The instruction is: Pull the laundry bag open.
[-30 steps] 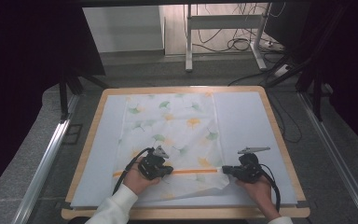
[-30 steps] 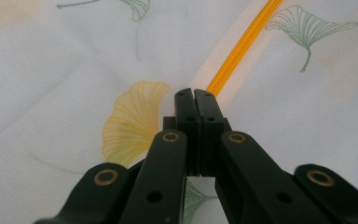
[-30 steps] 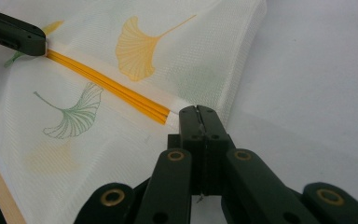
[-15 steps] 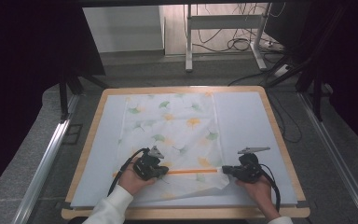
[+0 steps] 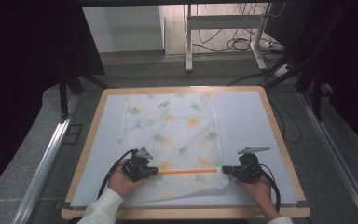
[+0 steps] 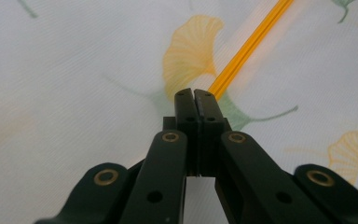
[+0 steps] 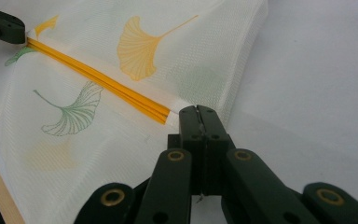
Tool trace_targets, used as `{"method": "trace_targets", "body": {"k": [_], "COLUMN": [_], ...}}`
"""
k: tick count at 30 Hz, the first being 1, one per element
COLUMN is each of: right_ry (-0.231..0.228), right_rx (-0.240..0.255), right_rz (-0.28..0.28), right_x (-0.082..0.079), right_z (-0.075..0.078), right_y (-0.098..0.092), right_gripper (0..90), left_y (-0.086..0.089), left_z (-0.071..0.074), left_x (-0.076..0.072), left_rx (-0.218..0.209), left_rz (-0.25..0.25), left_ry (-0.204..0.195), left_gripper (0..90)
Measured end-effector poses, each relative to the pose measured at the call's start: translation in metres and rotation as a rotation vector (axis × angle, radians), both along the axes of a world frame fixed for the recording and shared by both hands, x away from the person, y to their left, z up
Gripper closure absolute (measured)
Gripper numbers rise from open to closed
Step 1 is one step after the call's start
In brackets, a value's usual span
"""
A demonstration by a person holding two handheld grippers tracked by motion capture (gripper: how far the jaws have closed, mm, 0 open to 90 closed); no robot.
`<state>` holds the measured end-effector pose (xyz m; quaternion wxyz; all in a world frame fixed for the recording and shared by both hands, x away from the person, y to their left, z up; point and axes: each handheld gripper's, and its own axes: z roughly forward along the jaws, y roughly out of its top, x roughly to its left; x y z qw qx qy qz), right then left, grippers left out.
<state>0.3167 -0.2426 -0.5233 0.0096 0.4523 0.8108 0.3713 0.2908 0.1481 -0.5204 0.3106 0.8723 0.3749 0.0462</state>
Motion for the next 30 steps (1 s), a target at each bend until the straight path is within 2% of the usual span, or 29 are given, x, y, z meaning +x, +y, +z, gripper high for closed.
{"method": "trace_targets", "body": {"k": [17,30], "right_ry": [0.000,-0.003], "right_rx": [0.000,-0.002], "right_rz": [0.001,0.001], "right_x": [0.000,0.000], "right_z": [0.000,0.000], "right_y": [0.000,0.000], "right_gripper": [89.7,89.7], "left_y": [0.040,0.057], "left_z": [-0.002,-0.003], "left_x": [-0.012,-0.017], "left_rx": [0.008,0.002], "left_rz": [0.071,0.115], "left_ry": [-0.002,0.003], "left_gripper": [90.0,90.0]}}
